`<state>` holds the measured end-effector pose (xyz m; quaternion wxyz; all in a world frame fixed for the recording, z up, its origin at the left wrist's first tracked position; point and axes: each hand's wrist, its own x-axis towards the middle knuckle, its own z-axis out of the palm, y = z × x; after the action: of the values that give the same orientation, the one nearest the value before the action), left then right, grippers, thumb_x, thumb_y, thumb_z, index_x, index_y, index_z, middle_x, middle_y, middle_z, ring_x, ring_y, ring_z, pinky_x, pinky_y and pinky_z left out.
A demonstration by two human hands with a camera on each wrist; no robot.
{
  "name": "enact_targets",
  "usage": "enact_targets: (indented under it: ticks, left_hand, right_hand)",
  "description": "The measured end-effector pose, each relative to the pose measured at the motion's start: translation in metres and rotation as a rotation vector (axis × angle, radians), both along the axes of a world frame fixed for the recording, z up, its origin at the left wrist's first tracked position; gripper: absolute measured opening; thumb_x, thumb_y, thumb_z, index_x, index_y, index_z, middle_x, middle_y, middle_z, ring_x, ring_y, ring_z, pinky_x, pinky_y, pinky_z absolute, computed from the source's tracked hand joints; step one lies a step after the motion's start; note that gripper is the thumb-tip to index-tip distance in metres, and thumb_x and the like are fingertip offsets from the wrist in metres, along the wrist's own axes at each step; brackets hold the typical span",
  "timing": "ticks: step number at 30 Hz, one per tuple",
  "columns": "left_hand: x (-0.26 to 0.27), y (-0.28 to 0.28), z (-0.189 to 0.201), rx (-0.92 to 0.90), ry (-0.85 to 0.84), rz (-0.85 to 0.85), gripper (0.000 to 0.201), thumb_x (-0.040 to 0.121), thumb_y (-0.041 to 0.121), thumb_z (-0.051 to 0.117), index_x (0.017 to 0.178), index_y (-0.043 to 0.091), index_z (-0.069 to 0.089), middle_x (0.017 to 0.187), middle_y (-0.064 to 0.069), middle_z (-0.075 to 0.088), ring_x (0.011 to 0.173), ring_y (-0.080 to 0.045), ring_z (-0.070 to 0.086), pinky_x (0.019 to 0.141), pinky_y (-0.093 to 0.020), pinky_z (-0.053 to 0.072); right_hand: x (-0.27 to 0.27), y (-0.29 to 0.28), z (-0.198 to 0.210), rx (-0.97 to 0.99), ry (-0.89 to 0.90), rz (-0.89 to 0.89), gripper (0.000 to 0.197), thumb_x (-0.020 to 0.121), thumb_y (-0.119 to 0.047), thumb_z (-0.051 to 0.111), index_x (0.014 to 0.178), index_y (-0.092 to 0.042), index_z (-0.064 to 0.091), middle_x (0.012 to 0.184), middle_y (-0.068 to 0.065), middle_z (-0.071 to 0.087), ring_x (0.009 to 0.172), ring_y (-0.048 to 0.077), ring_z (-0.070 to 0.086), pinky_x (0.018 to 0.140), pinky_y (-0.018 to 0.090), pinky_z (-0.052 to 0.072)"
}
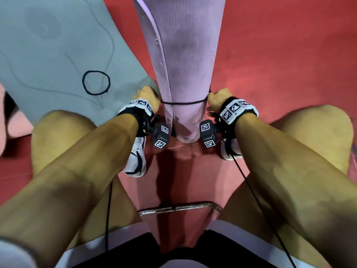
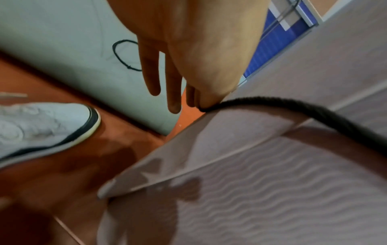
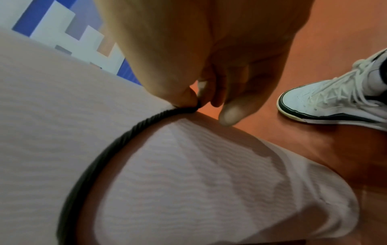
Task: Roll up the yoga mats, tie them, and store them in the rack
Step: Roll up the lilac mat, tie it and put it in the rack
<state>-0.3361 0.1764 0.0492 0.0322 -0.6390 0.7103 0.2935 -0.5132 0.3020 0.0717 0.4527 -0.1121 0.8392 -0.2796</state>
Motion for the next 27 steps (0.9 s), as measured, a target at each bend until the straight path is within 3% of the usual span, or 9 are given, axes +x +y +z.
enact_targets:
  ticks: [5, 8, 12, 15, 17, 18, 21, 24, 27]
  left_hand:
    - [0.009, 0.003, -0.002, 0.077, 0.053, -0.122, 0.018, 0.088, 0.021, 0.054, 0.099, 0.011, 0.066, 0.106, -0.023, 0.069, 0.096, -0.045, 0.066, 0.074, -0.038, 0.049]
    - [0.014, 0.0, 0.004, 0.086, 0.203, -0.075, 0.011, 0.087, 0.023, 0.059, 0.097, 0.021, 0.063, 0.105, -0.011, 0.072, 0.097, -0.034, 0.068, 0.081, -0.032, 0.051]
    - [0.018, -0.002, 0.022, 0.076, 0.433, -0.126, 0.058, 0.08, 0.02, 0.068, 0.131, 0.033, 0.045, 0.111, 0.007, 0.068, 0.098, -0.02, 0.066, 0.094, -0.032, 0.052]
    - [0.023, 0.004, 0.032, 0.102, 0.532, -0.213, 0.094, 0.073, 0.019, 0.079, 0.15, 0.026, 0.026, 0.126, 0.003, 0.061, 0.11, -0.021, 0.063, 0.1, -0.033, 0.05]
    - [0.027, 0.009, 0.035, 0.136, 0.63, -0.23, 0.111, 0.061, 0.021, 0.085, 0.151, 0.021, 0.02, 0.135, -0.002, 0.056, 0.117, -0.018, 0.06, 0.104, -0.028, 0.049]
    - [0.028, 0.011, 0.039, 0.136, 0.67, -0.223, 0.112, 0.057, 0.025, 0.088, 0.147, 0.02, 0.021, 0.139, -0.003, 0.051, 0.12, -0.012, 0.056, 0.103, -0.019, 0.045]
    - [0.026, 0.019, 0.05, 0.12, 0.779, -0.153, 0.11, 0.054, 0.025, 0.099, 0.135, 0.018, 0.025, 0.137, 0.002, 0.049, 0.111, 0.009, 0.053, 0.09, 0.0, 0.039]
    - [0.022, 0.022, 0.052, 0.041, 0.813, -0.067, 0.104, 0.056, 0.022, 0.1, 0.13, 0.012, 0.028, 0.131, 0.002, 0.054, 0.11, 0.009, 0.055, 0.089, -0.004, 0.044]
    - [0.014, 0.031, 0.056, -0.061, 0.867, -0.009, 0.129, 0.049, 0.037, 0.101, 0.144, 0.013, 0.017, 0.143, -0.001, 0.048, 0.124, -0.009, 0.054, 0.098, -0.006, 0.042]
  right_hand:
    - [0.005, -0.002, -0.002, -0.006, 0.033, 0.012, 0.037, 0.099, -0.022, 0.047, 0.109, 0.012, 0.062, 0.095, 0.027, 0.071, 0.08, 0.04, 0.075, 0.069, 0.053, 0.063]
    - [0.006, 0.002, 0.002, -0.009, 0.044, 0.052, 0.038, 0.099, -0.024, 0.046, 0.11, 0.009, 0.061, 0.09, 0.024, 0.072, 0.075, 0.036, 0.075, 0.065, 0.052, 0.063]
    - [0.009, 0.006, 0.009, -0.043, 0.044, 0.143, 0.033, 0.1, -0.021, 0.048, 0.115, 0.006, 0.06, 0.105, 0.017, 0.069, 0.092, 0.034, 0.071, 0.077, 0.049, 0.062]
    - [0.014, 0.007, 0.01, -0.062, 0.068, 0.206, 0.025, 0.097, -0.023, 0.046, 0.091, -0.002, 0.059, 0.1, 0.023, 0.07, 0.093, 0.04, 0.071, 0.08, 0.055, 0.06]
    - [0.019, 0.009, 0.015, -0.074, 0.096, 0.222, 0.019, 0.091, -0.028, 0.05, 0.084, -0.011, 0.053, 0.098, 0.019, 0.069, 0.094, 0.038, 0.069, 0.084, 0.052, 0.059]
    - [0.021, 0.01, 0.021, -0.086, 0.135, 0.22, 0.016, 0.088, -0.028, 0.052, 0.081, -0.014, 0.052, 0.094, 0.016, 0.068, 0.092, 0.037, 0.068, 0.083, 0.048, 0.058]
    - [0.023, 0.015, 0.031, -0.227, 0.34, 0.171, 0.006, 0.085, -0.019, 0.06, 0.085, -0.019, 0.054, 0.092, 0.006, 0.065, 0.091, 0.031, 0.062, 0.08, 0.036, 0.049]
    - [0.026, 0.012, 0.037, -0.493, 0.431, 0.129, 0.057, 0.068, -0.023, 0.061, 0.125, -0.028, 0.053, 0.123, -0.002, 0.063, 0.109, 0.022, 0.063, 0.094, 0.04, 0.053]
    - [0.028, 0.006, 0.038, -0.612, 0.308, 0.153, 0.073, 0.058, -0.028, 0.058, 0.129, -0.044, 0.048, 0.129, -0.012, 0.063, 0.115, 0.016, 0.064, 0.097, 0.045, 0.054]
